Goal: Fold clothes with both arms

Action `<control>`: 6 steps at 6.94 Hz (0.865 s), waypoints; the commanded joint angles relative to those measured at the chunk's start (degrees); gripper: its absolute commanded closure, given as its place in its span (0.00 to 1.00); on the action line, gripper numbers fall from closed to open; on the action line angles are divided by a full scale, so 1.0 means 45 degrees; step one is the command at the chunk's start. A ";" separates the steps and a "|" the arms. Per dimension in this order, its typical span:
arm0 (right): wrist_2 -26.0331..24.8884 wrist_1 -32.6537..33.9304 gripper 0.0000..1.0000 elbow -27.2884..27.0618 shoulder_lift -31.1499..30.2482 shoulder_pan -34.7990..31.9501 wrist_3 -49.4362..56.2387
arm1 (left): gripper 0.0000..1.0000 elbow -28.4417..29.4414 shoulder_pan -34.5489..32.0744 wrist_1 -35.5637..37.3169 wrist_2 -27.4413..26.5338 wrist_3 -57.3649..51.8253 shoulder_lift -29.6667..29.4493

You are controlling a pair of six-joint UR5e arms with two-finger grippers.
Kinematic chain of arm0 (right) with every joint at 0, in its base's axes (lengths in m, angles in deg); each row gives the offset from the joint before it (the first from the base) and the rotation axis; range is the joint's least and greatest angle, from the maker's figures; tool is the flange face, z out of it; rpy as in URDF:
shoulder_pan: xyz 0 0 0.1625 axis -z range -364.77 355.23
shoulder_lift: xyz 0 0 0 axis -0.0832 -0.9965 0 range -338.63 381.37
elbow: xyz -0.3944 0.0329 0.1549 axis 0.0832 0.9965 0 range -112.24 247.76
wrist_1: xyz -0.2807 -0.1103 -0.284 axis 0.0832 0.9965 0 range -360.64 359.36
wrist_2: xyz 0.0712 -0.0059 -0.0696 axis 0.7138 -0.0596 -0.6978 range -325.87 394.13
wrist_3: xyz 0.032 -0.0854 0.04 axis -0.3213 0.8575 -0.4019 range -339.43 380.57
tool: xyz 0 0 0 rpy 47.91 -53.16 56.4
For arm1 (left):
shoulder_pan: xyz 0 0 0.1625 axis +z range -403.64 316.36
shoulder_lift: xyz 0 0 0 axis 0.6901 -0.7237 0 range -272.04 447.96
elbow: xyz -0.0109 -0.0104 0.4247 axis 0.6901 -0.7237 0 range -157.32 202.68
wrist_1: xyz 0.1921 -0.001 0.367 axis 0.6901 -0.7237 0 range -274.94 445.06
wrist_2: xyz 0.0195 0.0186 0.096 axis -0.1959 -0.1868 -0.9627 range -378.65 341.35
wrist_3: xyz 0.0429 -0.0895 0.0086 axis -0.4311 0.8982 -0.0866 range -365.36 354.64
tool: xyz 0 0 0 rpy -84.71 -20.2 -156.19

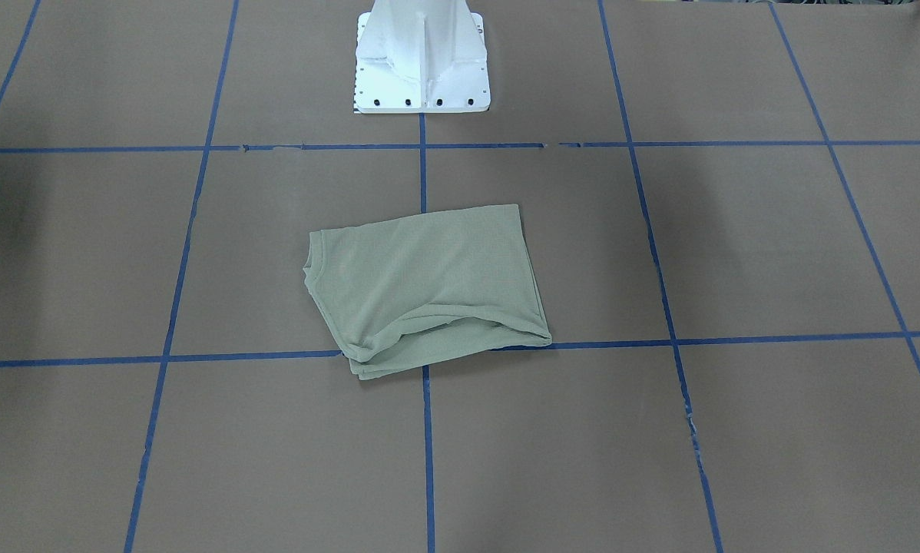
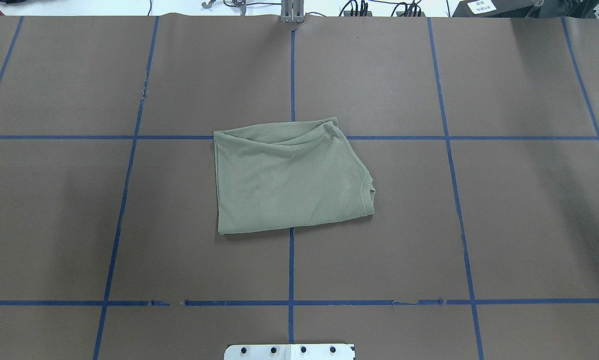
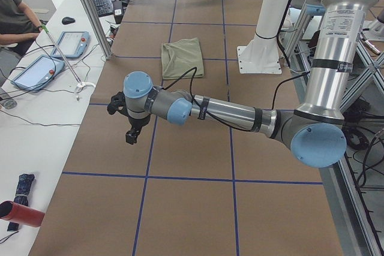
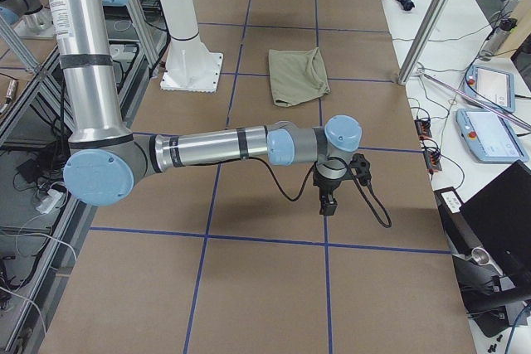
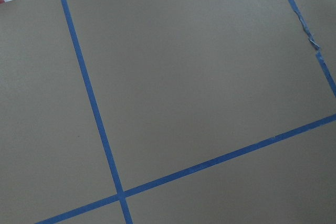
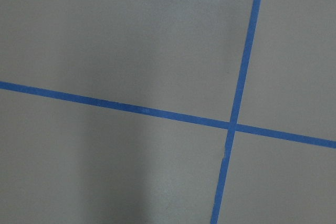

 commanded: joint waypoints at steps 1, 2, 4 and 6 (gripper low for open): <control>0.0000 0.0000 0.00 0.0103 0.0001 0.0001 0.0000 | 0.00 -0.0008 -0.0009 -0.0020 -0.0017 0.0000 0.0010; 0.0000 0.0019 0.00 0.0142 -0.0038 0.0001 0.0000 | 0.00 -0.0066 -0.0009 -0.0020 -0.0017 0.0000 -0.0010; 0.0000 0.0020 0.00 0.0162 -0.0058 0.0001 0.0000 | 0.00 -0.0105 -0.0009 -0.0039 0.0002 -0.0020 -0.0010; -0.0019 0.0039 0.00 0.0201 -0.0135 -0.0019 -0.0020 | 0.00 -0.0144 -0.0009 -0.0078 -0.0017 -0.0039 0.0010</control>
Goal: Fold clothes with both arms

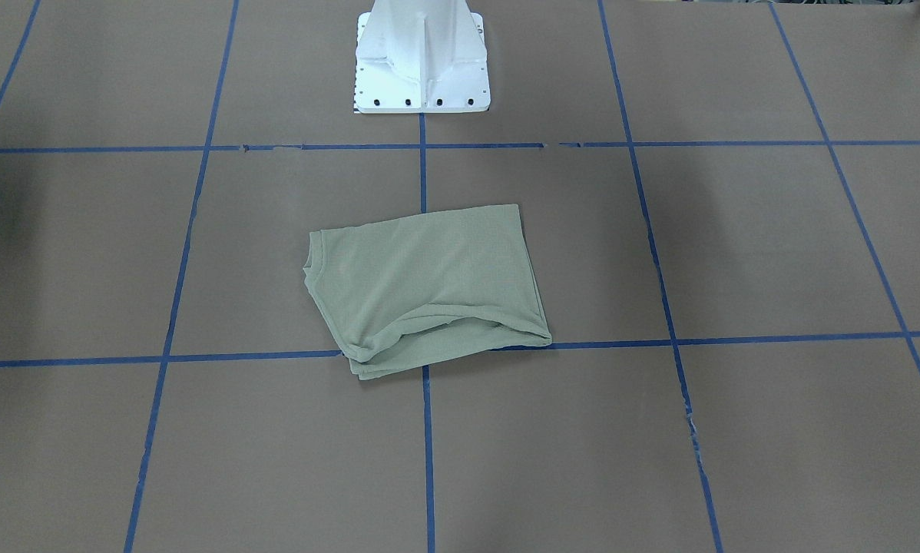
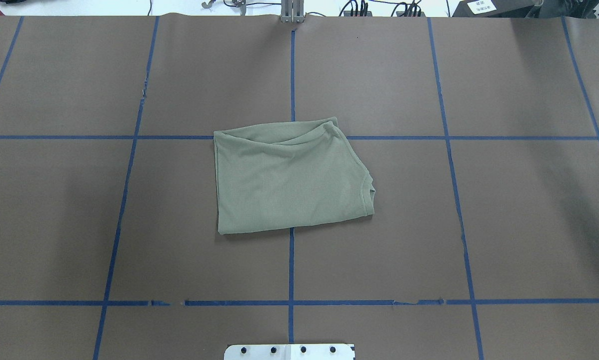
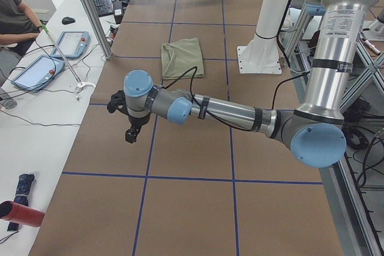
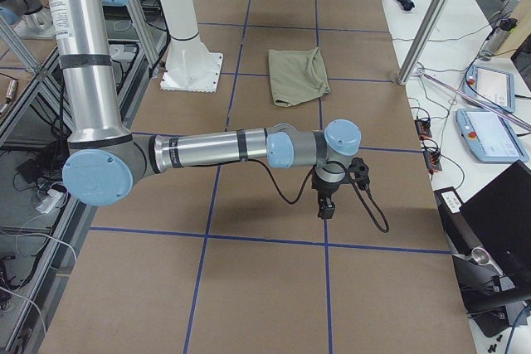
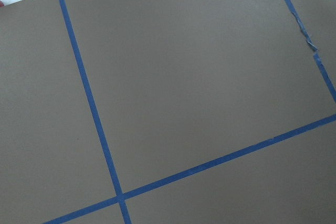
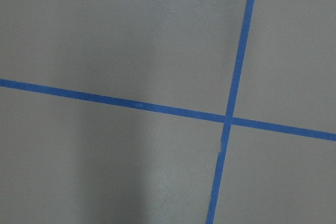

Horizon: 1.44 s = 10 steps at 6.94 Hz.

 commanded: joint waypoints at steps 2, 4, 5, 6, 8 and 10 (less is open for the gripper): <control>0.0050 0.0035 0.00 0.0110 -0.0192 -0.0018 -0.0034 | 0.00 0.0011 0.0000 -0.0042 -0.0113 -0.0035 0.0016; 0.0069 0.0035 0.00 0.0110 -0.0270 -0.0115 -0.0054 | 0.00 0.0167 -0.0058 0.0035 -0.0113 -0.0016 0.0094; 0.0088 0.0035 0.00 0.0110 -0.0367 -0.0193 -0.0054 | 0.00 0.0613 -0.0059 0.0017 -0.0094 -0.0016 0.0462; 0.0089 0.0055 0.00 0.0149 -0.0387 -0.0310 -0.0054 | 0.00 0.0830 -0.0078 0.0036 -0.0093 -0.0016 0.0504; 0.0127 0.0055 0.00 0.0208 -0.0524 -0.0486 -0.0054 | 0.00 0.0793 -0.0078 0.0036 -0.0074 -0.0016 0.0622; 0.1274 0.0055 0.00 0.0208 -0.0757 -0.0526 -0.0054 | 0.00 0.0754 -0.0078 0.0017 -0.0074 -0.0016 0.0641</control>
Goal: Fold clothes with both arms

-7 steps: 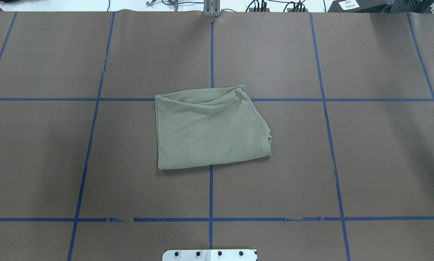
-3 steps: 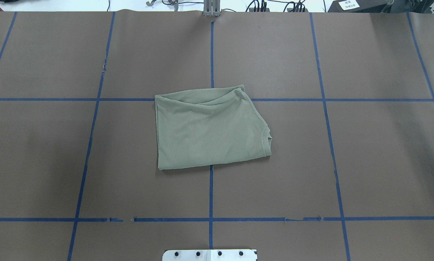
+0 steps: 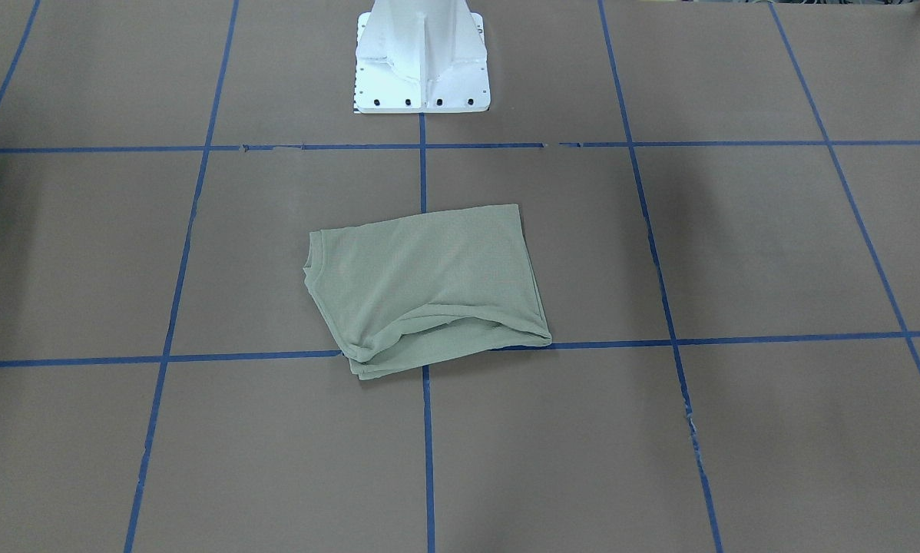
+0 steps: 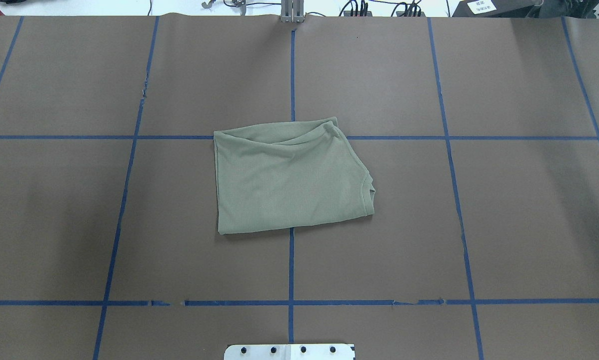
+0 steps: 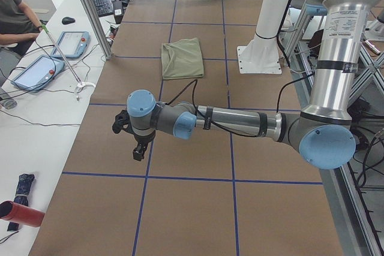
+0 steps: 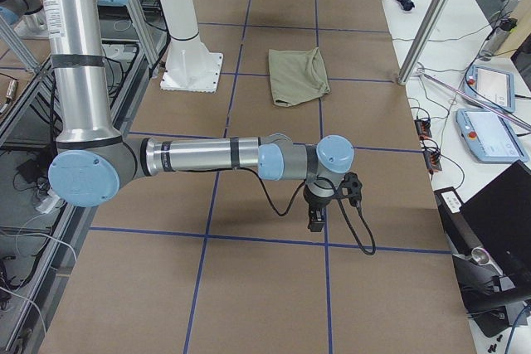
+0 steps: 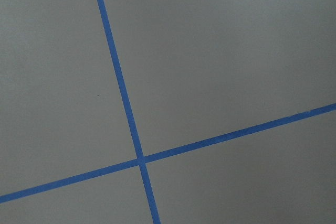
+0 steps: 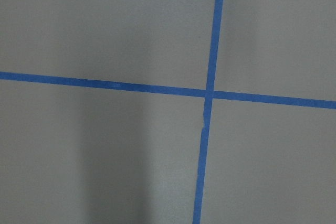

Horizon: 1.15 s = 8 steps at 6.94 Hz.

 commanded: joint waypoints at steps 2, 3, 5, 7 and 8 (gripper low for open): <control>0.0686 -0.0020 0.00 -0.0015 -0.0125 -0.0039 -0.0348 | 0.00 -0.0033 -0.0001 -0.0015 0.0001 0.0002 0.0043; 0.0686 -0.0078 0.00 -0.0073 -0.0086 -0.0039 -0.1435 | 0.00 -0.0014 0.0019 -0.0015 0.0001 0.0002 0.0043; -0.0089 -0.0952 0.00 -0.0034 -0.0203 -0.0058 -0.1408 | 0.00 -0.0013 -0.0001 -0.0035 -0.0018 0.0002 0.0062; -0.1033 -0.1445 0.00 -0.0035 -0.0262 -0.0058 -0.1368 | 0.00 0.0044 -0.0214 0.0023 -0.0096 0.0041 0.0082; -0.0975 -0.1426 0.00 -0.0015 -0.0281 -0.0039 -0.1368 | 0.00 0.0045 -0.0506 0.0043 -0.0077 0.0041 0.0295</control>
